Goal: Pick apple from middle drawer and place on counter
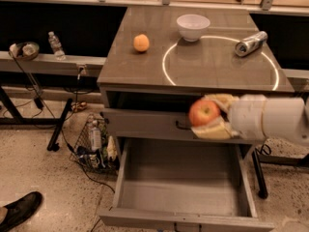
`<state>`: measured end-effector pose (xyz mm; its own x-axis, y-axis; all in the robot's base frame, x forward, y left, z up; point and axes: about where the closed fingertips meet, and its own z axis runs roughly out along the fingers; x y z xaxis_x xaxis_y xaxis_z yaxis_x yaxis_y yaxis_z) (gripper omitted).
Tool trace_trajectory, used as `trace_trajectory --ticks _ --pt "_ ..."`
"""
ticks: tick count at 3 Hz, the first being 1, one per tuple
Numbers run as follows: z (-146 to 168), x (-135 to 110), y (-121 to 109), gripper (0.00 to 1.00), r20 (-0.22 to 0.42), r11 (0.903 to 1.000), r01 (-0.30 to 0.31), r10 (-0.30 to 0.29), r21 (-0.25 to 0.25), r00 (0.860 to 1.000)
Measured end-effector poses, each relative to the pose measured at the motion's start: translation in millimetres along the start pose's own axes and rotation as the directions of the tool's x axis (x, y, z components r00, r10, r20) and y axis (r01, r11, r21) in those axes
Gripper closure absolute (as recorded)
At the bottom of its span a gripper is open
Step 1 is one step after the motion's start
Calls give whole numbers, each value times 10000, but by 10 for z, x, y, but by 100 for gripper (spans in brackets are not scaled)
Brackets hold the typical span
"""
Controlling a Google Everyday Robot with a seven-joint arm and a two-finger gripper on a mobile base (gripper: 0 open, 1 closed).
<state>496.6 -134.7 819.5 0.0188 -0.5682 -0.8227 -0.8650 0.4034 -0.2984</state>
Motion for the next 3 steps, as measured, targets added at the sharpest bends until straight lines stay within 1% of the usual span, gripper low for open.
trace_trajectory --ticks 1,2,3 --pt "-69 -625 -205 100 468 9946 1027 -1034 180 9935" --pt "-91 -690 -249 100 521 9934 1118 -1130 261 9922" --pt "-78 -737 -512 100 508 9861 1493 -1531 723 9869"
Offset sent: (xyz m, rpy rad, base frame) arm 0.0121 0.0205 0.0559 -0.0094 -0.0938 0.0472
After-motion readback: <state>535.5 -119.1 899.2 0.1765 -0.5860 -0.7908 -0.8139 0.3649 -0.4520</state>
